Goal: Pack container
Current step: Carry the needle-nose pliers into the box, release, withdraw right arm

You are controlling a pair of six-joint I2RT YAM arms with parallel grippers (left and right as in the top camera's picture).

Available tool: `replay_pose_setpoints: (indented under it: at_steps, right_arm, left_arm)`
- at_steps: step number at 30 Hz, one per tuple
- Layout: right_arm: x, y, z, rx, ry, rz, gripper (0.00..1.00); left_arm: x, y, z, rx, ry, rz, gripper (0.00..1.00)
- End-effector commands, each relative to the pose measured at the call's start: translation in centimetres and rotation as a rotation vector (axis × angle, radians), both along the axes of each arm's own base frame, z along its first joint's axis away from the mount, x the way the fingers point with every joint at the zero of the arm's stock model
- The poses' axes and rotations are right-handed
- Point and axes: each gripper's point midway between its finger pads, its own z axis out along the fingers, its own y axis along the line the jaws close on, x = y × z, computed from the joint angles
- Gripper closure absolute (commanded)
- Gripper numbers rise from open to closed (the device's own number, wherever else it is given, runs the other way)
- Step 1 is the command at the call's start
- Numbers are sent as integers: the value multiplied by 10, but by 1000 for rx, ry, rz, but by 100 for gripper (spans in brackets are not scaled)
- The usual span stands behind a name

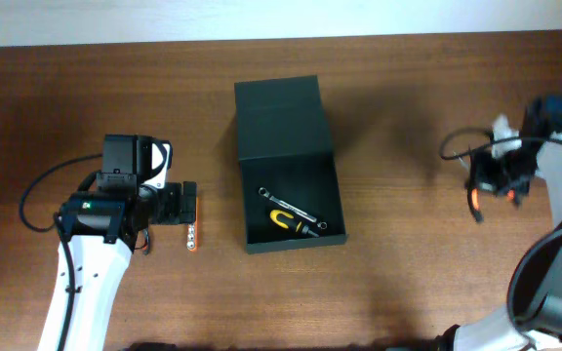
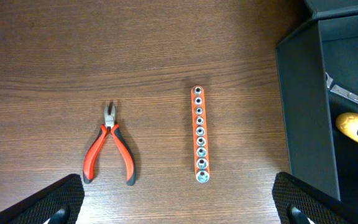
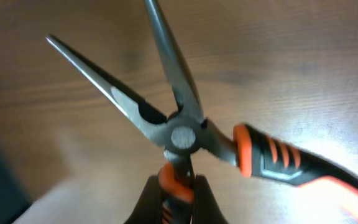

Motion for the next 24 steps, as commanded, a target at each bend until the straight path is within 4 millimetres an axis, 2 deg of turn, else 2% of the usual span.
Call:
replay_pose_setpoints:
  at_steps: [1, 2, 4, 6, 7, 10, 12, 17, 20, 24]
  right_arm:
    - [37, 67, 109, -60, -296, 343, 96]
    - [39, 79, 121, -68, -323, 400, 96]
    - [39, 120, 149, -91, -391, 579, 96]
    - [34, 155, 165, -112, -429, 741, 96]
    - [24, 195, 173, -117, -465, 927, 96]
    - [-1, 259, 166, -141, -478, 1222, 96]
    - [-14, 287, 152, -150, -447, 1339, 96]
    - [-28, 325, 113, -119, -341, 1452, 96]
    - [-30, 335, 84, -103, -255, 1481, 96]
    - [-26, 339, 51, -83, -165, 1488, 96]
  left_arm:
    - [3, 1, 6, 6, -17, 8, 1]
    - [3, 1, 6, 6, -17, 8, 1]
    - [3, 1, 6, 6, -18, 8, 1]
    - [4, 1, 7, 5, -24, 9, 1]
    - [3, 1, 9, 5, -31, 9, 1]
    - [2, 3, 15, 4, -52, 14, 1]
    - [1, 8, 20, -1, -71, 40, 1]
    - [-4, 28, 33, -1, -118, 110, 1]
    - [-11, 44, 39, -2, -137, 165, 1]
    - [-17, 51, 37, -2, -118, 195, 1]
